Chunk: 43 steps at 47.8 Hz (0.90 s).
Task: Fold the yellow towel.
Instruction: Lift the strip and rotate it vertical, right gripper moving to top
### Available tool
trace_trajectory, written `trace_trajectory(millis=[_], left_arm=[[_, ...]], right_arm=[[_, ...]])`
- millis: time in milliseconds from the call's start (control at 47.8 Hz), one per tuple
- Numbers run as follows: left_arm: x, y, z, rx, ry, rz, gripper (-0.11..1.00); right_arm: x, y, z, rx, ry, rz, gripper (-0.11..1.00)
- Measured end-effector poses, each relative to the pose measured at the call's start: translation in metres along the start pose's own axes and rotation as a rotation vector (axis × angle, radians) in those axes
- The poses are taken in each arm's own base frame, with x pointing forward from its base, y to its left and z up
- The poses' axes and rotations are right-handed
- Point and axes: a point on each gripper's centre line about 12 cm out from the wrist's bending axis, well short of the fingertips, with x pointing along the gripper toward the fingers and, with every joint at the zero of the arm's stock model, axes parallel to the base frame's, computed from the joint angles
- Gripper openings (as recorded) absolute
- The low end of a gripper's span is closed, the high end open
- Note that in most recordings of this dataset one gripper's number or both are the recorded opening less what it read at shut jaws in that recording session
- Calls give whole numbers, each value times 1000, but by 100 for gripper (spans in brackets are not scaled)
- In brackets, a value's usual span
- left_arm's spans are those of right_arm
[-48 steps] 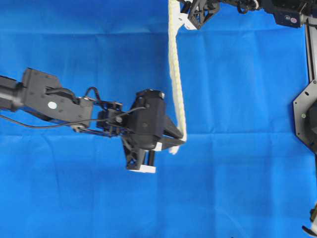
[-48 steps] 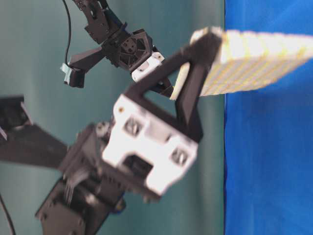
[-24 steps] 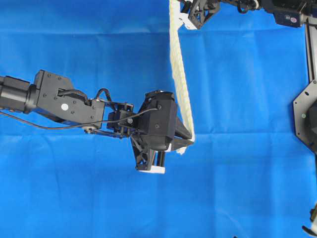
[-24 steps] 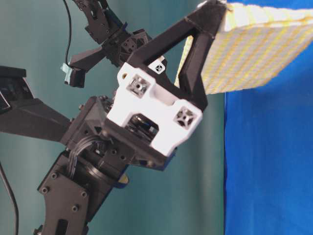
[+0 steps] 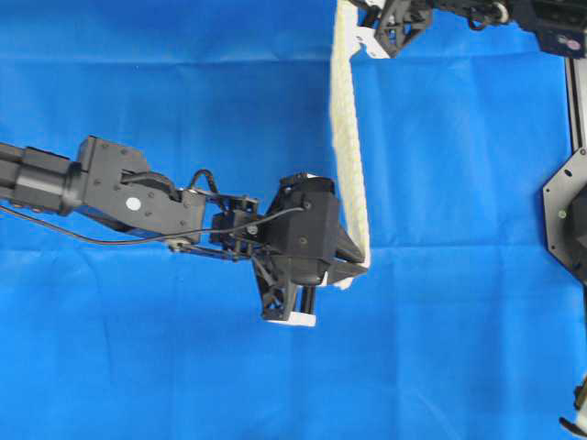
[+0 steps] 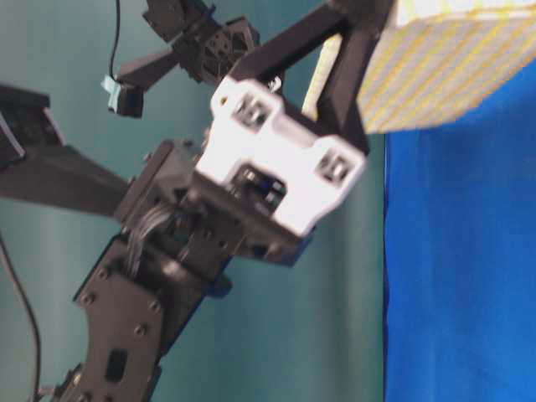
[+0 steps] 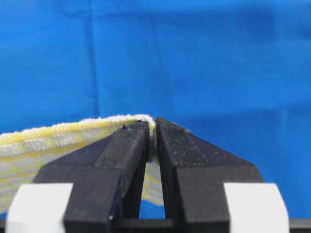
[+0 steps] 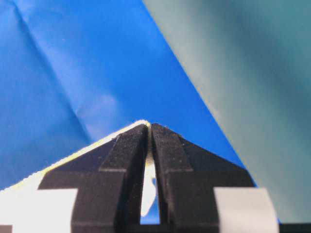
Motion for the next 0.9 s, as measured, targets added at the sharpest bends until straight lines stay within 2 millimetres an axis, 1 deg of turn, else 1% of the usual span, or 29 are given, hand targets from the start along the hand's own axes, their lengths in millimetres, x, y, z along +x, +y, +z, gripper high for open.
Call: trace_trajectory(millis=[126, 314, 419, 523, 628, 838, 900], left_arm=[[7, -1, 1, 18, -2, -1, 5], [12, -1, 2, 25, -6, -1, 5], [12, -2, 3, 26, -14, -2, 5], [11, -2, -7, 25, -2, -3, 5], [8, -4, -21, 23, 15, -6, 5], [-9, -9, -38, -19, 17, -12, 5], [-15, -10, -45, -46, 24, -15, 5]], right_arm=[[-5, -2, -3, 1, 1, -4, 4], [-5, -2, -4, 3, 3, -4, 4], [-2, -1, -5, 3, 9, -2, 4], [10, 5, -9, -6, 31, 10, 4], [22, 12, -7, -15, 41, 23, 4], [50, 27, 1, -31, 49, 49, 4], [57, 32, 3, -35, 49, 57, 4]])
